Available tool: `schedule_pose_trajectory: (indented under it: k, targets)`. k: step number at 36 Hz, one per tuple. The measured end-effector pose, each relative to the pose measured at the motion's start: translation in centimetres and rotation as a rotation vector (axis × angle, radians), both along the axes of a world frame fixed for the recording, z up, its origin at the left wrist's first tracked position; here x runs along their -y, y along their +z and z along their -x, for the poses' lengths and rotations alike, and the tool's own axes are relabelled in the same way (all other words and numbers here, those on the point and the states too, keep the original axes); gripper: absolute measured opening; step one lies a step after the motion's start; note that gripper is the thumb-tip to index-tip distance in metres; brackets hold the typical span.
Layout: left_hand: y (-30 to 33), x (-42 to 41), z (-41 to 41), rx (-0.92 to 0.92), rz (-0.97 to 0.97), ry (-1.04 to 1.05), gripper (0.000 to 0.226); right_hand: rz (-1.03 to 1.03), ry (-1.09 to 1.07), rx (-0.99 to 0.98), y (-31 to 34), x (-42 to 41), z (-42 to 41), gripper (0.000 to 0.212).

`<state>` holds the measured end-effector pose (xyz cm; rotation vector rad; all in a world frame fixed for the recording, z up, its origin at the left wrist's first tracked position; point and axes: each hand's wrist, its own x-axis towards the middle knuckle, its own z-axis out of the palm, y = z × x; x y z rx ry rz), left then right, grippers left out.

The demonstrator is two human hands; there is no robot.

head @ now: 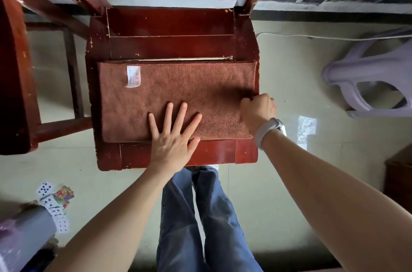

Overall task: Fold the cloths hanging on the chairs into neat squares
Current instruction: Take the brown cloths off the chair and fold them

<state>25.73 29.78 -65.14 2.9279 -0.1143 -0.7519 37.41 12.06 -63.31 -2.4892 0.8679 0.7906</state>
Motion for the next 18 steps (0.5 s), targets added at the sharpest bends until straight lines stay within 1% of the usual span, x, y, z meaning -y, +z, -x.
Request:
schedule_pose_trajectory:
  k: [2, 3, 5, 7, 8, 9, 10, 12, 14, 16, 18]
  targets:
    - [0.1, -0.3, -0.1, -0.015, 0.012, -0.012, 0.060, 0.011, 0.027, 0.015, 0.4, -0.1, 0.2, 0.034]
    - [0.2, -0.4, -0.2, -0.026, 0.022, -0.019, 0.060, 0.002, 0.028, 0.029, 0.7, -0.1, 0.3, 0.029]
    - [0.5, -0.6, -0.4, -0.054, 0.042, -0.036, 0.060, -0.075, -0.017, 0.059, 1.7, -0.1, 0.6, 0.017]
    - [1.0, -0.7, -0.7, -0.065, 0.080, -0.033, 0.060, -0.171, -0.092, 0.085, 2.6, 0.1, 0.7, 0.023]
    - [1.3, -0.7, -0.8, -0.054, 0.123, -0.020, 0.058, -0.220, -0.116, 0.107, 3.2, 0.2, 0.7, 0.026]
    - [1.7, -0.9, -1.1, -0.038, 0.179, 0.015, 0.054, -0.267, -0.120, 0.131, 3.8, 0.2, 0.7, 0.024]
    - [1.9, -1.0, -1.2, -0.014, 0.257, 0.080, 0.047, -0.308, -0.106, 0.146, 4.3, 0.2, 0.6, 0.017]
    - [2.8, -1.3, -1.6, 0.028, 0.475, 0.310, 0.034, -0.378, -0.086, 0.146, 5.5, -0.3, 0.6, 0.004]
    - [4.4, -1.9, -2.1, 0.039, 0.717, 0.614, 0.026, -0.462, -0.084, 0.141, 6.5, -1.3, 0.5, 0.001]
    - [6.1, -2.8, -2.5, -0.073, 0.899, 0.928, 0.024, -0.577, -0.088, 0.105, 7.7, -3.1, 0.2, 0.004]
    - [6.9, -3.9, -2.2, -0.171, 1.113, 1.198, 0.027, -0.664, -0.085, 0.062, 8.1, -5.6, 0.0, 0.009]
